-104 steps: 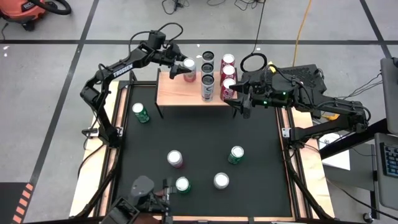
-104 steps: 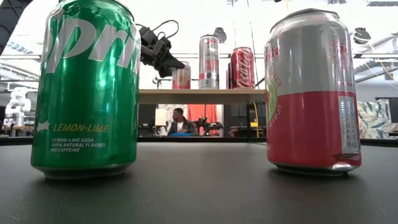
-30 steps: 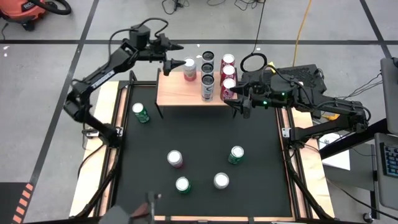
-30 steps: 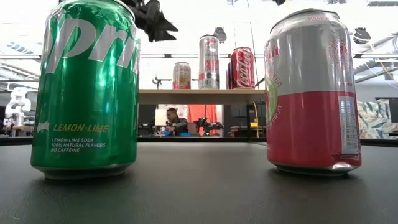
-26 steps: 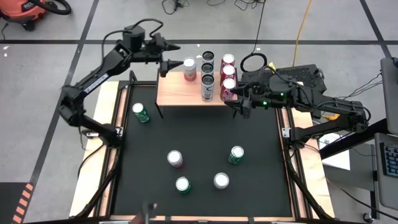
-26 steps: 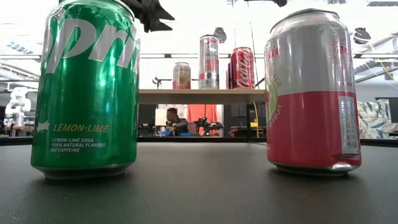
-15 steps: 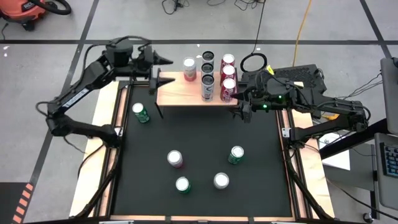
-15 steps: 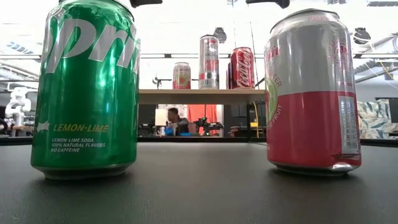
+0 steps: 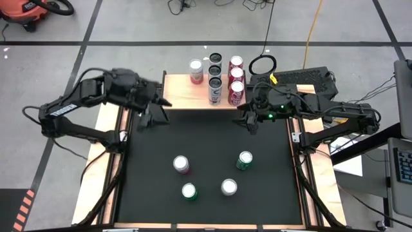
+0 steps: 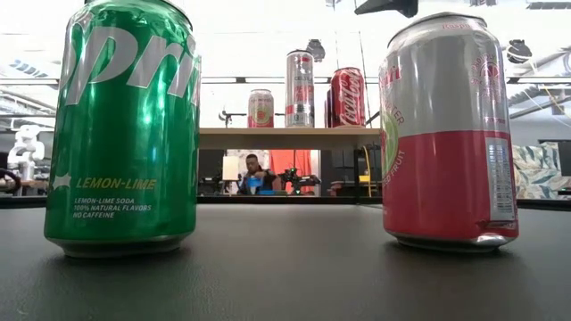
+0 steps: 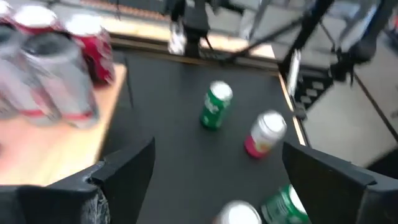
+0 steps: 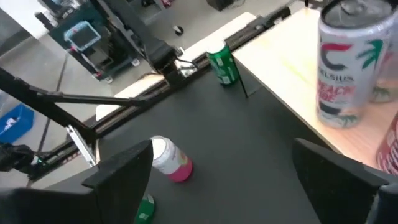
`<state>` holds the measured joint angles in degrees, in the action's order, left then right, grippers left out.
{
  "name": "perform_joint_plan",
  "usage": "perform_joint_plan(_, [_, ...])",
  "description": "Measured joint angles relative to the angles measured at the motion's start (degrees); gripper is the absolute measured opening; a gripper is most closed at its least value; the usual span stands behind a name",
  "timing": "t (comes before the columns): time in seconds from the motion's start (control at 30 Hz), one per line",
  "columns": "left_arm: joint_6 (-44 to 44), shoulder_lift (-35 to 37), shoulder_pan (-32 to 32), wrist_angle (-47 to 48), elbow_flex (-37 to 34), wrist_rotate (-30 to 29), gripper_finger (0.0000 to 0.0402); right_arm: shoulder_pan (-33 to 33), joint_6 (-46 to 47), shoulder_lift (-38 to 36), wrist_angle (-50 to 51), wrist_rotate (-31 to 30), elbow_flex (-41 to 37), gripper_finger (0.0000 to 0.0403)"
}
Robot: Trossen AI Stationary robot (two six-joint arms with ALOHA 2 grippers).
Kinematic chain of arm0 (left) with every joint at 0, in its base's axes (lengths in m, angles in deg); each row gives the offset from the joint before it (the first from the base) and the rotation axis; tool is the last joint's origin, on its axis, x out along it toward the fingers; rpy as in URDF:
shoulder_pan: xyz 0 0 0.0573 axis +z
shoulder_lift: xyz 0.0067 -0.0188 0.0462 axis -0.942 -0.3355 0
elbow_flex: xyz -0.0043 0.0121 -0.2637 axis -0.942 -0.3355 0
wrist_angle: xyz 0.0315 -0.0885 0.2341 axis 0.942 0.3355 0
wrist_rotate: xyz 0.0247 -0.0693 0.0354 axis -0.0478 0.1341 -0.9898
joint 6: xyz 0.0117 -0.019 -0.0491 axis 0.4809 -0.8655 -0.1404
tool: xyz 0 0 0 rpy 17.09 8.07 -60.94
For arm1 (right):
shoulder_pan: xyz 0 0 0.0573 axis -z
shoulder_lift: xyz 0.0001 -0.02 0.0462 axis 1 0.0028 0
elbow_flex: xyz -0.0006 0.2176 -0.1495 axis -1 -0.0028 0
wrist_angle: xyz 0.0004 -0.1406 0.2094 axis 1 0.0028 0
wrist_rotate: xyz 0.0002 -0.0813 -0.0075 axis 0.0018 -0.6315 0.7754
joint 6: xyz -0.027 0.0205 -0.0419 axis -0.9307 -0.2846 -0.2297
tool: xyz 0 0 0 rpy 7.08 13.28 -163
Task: Place canned beverage on shelf
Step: Put the top pink white soda can aligned with the other pink white soda can on the shelf
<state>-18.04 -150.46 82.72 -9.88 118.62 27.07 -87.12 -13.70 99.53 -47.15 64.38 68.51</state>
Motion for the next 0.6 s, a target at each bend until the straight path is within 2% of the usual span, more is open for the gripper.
perform_joint_plan(0.2, [-0.4, -3.5, -8.7, 7.0, 0.0, -5.6, 0.0352, -0.2, 2.4, -0.1, 3.1, 5.9, 0.0, 0.0361])
perform_joint_plan(0.4, [-0.4, -9.6, -14.8, 15.0, 0.0, -10.8, 0.0352, -2.4, 6.2, -0.1, 7.0, 6.1, 0.0, 0.0361])
perform_joint_plan(0.47, [-2.0, -11.8, -16.4, 15.4, 0.0, -11.0, 0.0352, -2.9, 9.0, -0.1, 7.6, 6.1, 0.0, 0.0361])
perform_joint_plan(0.6, [-7.6, -16.5, -17.8, 15.0, 0.0, -7.2, 0.0352, -3.6, 9.5, -0.1, 8.0, 8.0, 0.0, 0.0361])
